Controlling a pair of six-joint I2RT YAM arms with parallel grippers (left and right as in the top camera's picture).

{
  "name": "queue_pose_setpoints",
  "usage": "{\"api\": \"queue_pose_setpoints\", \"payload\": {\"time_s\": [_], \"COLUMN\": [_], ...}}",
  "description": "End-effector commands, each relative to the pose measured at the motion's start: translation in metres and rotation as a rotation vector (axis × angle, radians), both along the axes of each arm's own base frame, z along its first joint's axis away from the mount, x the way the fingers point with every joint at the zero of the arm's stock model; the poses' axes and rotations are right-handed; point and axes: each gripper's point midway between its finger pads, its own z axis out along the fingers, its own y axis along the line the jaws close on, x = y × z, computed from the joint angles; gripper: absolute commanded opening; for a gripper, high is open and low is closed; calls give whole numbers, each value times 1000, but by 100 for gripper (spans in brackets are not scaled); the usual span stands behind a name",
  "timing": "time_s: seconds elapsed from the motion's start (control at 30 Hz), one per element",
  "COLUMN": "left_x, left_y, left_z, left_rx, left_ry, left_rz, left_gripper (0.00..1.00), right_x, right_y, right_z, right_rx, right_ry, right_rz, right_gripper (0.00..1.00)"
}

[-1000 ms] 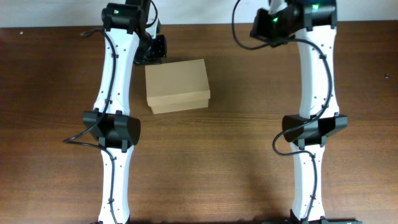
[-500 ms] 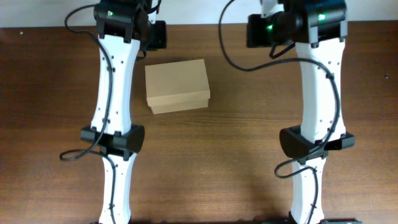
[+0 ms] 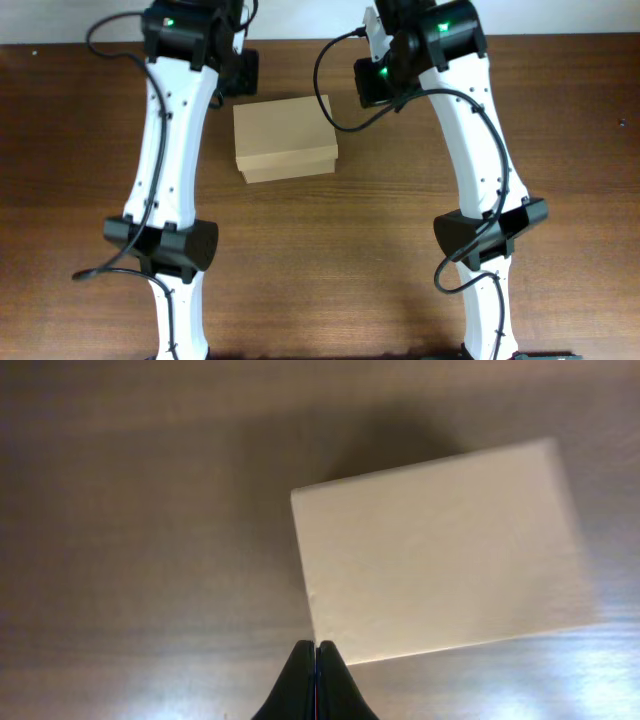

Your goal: Pack container

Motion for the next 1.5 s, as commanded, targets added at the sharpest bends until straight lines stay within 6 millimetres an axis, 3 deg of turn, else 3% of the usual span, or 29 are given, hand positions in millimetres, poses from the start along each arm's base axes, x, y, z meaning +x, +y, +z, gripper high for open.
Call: {"api": "queue_pose_setpoints", "payload": {"time_s": [0.0, 0.2, 0.37, 0.83, 1.0, 1.13, 1.23, 1.33, 1.4, 1.47], "left_x": [-1, -11, -17, -29, -34, -28, -19, -2, 14, 28], "left_y": [0, 1, -4, -3, -2, -4, -4, -3, 2, 15], "left_z": [-41, -97, -123, -164, -171, -170, -156, -118, -79, -34], "left_rx": [-25, -12, -34, -34, -30, -36, -43, -66, -82, -71], "left_ry": [112, 236, 286, 353, 371, 346, 292, 182, 69, -61], "left_rz": [-31, -34, -39, -38, -37, -34, -32, -24, -14, 13], "left_gripper": [2, 2, 2, 2, 2, 2, 2, 2, 2, 2], "right_x": [-3, -9, -14, -33, -40, -34, -21, -1, 13, 28], "right_y": [10, 37, 50, 56, 55, 57, 59, 60, 54, 35], "right_z": [-7, -33, -63, -158, -174, -170, -147, -98, -59, -9], "right_rx": [7, -9, -31, -61, -60, -50, -33, 6, 11, -10], "right_ry": [14, 51, 106, 287, 319, 294, 225, 103, -3, -138], "right_rz": [48, 112, 139, 160, 162, 164, 186, 174, 153, 103], "right_gripper": [4, 4, 4, 4, 4, 4, 4, 4, 4, 4]}}
